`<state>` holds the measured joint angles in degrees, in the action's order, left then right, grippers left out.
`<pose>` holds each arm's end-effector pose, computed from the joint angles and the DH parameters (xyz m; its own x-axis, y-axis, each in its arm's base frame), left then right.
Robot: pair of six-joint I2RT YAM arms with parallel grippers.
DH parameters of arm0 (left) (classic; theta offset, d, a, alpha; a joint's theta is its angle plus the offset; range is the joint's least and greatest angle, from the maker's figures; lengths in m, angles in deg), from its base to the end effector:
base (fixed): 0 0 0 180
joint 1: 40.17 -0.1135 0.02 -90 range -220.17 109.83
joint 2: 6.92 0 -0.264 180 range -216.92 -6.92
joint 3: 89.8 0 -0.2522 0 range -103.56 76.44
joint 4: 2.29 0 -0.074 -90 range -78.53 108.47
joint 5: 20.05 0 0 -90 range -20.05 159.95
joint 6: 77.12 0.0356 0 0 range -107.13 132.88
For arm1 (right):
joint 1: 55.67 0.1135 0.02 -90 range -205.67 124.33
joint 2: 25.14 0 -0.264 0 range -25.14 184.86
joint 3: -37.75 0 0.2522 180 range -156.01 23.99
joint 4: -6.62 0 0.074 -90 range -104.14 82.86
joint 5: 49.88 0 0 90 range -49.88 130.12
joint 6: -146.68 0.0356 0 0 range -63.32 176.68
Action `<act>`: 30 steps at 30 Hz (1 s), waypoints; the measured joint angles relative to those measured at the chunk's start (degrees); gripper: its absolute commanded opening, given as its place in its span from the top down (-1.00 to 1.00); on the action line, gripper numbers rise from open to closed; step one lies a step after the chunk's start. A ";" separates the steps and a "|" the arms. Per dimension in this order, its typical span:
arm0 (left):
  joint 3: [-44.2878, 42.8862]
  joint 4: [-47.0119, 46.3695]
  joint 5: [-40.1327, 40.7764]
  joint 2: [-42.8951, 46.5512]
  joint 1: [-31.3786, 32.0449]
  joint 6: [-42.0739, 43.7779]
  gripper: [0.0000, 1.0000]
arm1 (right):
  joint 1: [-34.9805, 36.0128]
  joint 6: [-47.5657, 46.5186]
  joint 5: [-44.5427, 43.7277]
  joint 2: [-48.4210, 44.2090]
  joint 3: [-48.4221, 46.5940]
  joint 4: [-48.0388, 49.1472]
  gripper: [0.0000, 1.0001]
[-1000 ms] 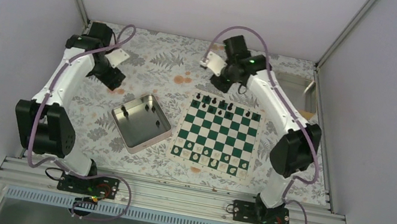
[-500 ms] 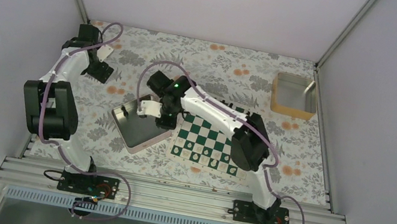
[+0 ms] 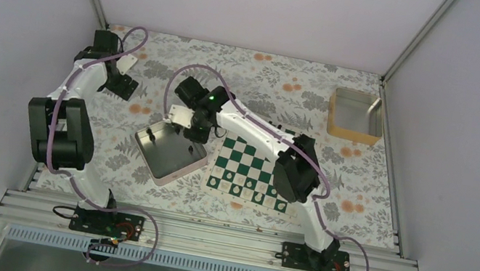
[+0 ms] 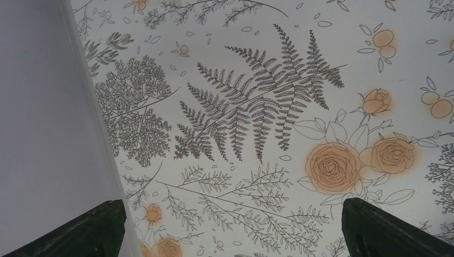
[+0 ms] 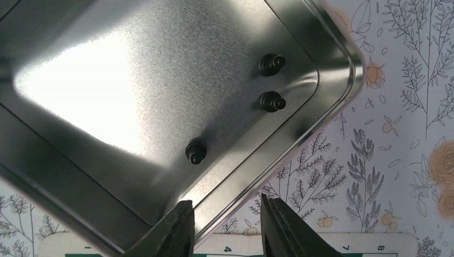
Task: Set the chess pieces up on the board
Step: Adjust the storage box at the center of the board.
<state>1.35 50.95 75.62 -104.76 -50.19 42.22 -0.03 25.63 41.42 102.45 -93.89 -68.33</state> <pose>0.3501 0.0654 0.2388 -0.8666 0.3420 -0.3633 0.2365 0.9227 0.3045 0.2637 0.3872 0.2369 -0.0291 -0.9562 -0.2914 -0.9857 0.0758 -0.1504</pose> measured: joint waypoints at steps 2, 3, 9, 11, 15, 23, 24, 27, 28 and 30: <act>0.00 0.02 -0.44 0.20 0.00 0.00 -1.00 | 0.00 0.33 -0.81 0.31 -0.15 0.22 0.30; 0.00 0.00 -0.76 0.33 0.00 0.00 -1.00 | -0.02 0.57 -1.16 0.66 -0.24 0.35 0.30; 0.87 -0.02 -2.10 1.99 -0.07 0.00 -1.00 | -0.72 1.36 -3.69 3.48 -1.46 1.75 0.30; 1.29 -0.04 -2.51 2.40 -0.17 0.00 -1.00 | -1.36 1.55 -4.46 3.98 -1.77 2.27 0.31; 1.97 -0.09 -3.10 2.80 -0.35 0.00 -1.00 | -2.60 1.95 -5.88 4.81 -2.10 3.06 0.31; 2.38 -0.04 -4.35 3.65 -0.52 0.00 -1.00 | -3.98 2.27 -5.99 6.49 -3.26 3.04 0.33; 2.49 -0.13 -4.42 3.72 -0.57 0.00 -1.00 | -3.96 2.34 -5.86 6.54 -3.43 2.97 0.32; 3.06 -0.24 -4.42 3.76 -0.87 0.02 -1.00 | -3.96 2.71 -5.22 6.51 -4.04 2.97 0.30; 3.26 -0.24 -4.44 3.76 -1.01 0.00 -1.00 | -3.96 2.89 -4.96 6.51 -4.24 2.99 0.27; 3.43 -0.24 -4.42 3.76 -1.11 0.00 -1.00 | -3.96 3.26 -4.28 6.49 -4.37 3.04 0.20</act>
<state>4.78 50.71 71.21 -101.00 -51.30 42.22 -3.99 28.89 37.14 108.95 -98.26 -65.29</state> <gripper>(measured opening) 0.999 0.360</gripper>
